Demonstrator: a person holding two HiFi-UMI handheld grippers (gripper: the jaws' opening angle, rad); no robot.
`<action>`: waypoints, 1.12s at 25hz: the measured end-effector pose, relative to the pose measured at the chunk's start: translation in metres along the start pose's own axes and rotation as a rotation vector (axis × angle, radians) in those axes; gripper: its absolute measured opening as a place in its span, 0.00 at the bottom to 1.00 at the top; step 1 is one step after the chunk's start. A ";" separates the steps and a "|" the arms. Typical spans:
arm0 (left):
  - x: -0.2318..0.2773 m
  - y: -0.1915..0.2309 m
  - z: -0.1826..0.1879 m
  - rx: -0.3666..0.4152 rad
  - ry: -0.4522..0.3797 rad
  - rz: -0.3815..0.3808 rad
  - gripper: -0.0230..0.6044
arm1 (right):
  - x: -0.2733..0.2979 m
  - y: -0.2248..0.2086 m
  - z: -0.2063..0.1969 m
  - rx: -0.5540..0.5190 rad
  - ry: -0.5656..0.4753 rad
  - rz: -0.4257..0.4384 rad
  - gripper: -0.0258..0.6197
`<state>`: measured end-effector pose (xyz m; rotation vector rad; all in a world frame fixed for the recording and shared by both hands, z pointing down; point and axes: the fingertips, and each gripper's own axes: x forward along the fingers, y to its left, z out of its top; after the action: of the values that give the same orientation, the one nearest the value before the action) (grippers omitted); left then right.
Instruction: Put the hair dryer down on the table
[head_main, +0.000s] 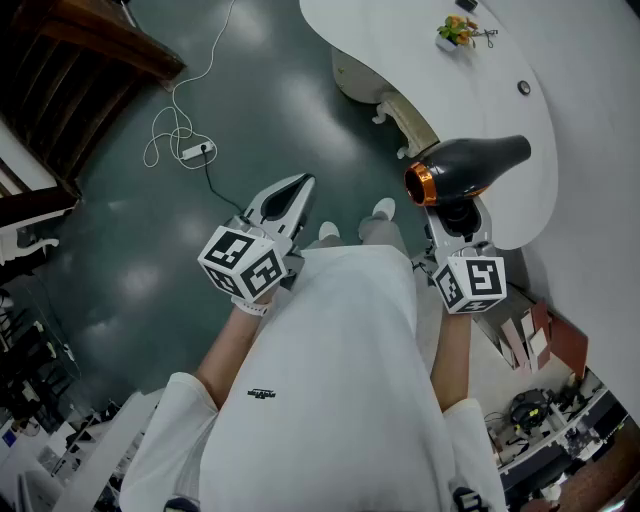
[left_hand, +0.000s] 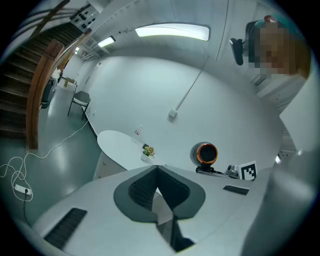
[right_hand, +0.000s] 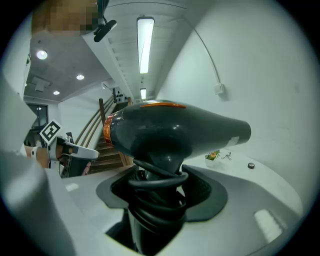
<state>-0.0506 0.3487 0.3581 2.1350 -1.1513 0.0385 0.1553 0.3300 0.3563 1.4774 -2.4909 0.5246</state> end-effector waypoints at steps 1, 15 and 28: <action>0.001 -0.003 -0.001 0.002 -0.002 0.001 0.04 | -0.004 -0.001 0.001 -0.003 -0.004 -0.001 0.47; 0.025 -0.065 -0.012 0.036 -0.043 0.035 0.04 | -0.044 -0.022 0.015 0.026 -0.053 0.091 0.47; 0.043 -0.125 -0.052 0.039 -0.080 0.099 0.04 | -0.088 -0.069 0.005 0.059 -0.075 0.179 0.47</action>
<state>0.0833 0.3928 0.3415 2.1290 -1.3120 0.0214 0.2584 0.3688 0.3348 1.3239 -2.7058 0.5873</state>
